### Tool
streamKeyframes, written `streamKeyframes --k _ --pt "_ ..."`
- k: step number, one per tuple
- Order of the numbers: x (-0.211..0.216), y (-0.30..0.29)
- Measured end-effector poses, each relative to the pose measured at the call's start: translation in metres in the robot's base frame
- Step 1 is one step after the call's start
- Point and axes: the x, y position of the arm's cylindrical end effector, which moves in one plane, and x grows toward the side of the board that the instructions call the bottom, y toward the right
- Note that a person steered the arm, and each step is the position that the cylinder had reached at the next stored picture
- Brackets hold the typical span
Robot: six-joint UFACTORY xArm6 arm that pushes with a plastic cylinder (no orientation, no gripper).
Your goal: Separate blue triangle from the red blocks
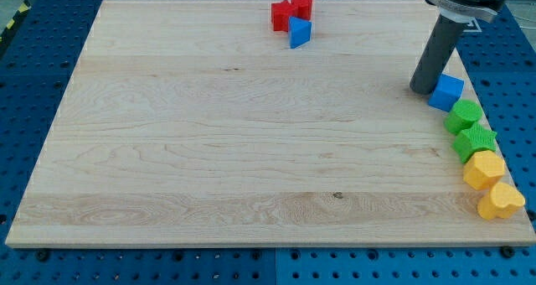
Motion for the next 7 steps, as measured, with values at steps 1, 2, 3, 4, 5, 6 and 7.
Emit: streamKeyframes --k 1,2,3,4,5,6,7 --pt "0.0 0.006" --pt "0.0 -0.024" --pt "0.0 -0.063" --pt "0.0 -0.095" --pt "-0.001 -0.098" --pt "-0.001 -0.102" --pt "-0.008 -0.133"
